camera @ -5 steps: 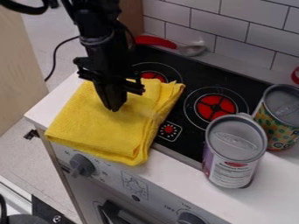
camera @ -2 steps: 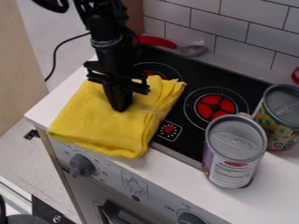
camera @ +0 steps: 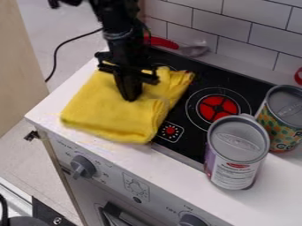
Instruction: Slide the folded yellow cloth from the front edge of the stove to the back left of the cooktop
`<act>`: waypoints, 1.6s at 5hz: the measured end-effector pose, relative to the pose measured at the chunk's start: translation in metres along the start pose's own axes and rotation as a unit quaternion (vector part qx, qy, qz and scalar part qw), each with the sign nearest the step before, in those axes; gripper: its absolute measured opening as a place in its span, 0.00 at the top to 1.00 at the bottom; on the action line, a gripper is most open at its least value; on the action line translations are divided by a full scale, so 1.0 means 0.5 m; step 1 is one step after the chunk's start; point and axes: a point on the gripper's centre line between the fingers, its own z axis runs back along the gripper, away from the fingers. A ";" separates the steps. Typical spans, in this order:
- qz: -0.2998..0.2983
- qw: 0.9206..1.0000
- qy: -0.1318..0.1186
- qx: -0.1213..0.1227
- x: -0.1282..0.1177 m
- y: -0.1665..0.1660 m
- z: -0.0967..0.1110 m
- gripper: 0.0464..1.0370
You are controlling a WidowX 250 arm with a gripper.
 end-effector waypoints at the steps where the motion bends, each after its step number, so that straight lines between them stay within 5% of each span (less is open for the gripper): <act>1: -0.016 1.000 -0.022 0.006 0.035 -0.013 0.000 0.99; 5: -0.053 0.998 -0.030 0.014 0.107 -0.040 -0.009 0.99; 8: -0.079 0.996 -0.024 0.019 0.107 -0.032 -0.003 0.99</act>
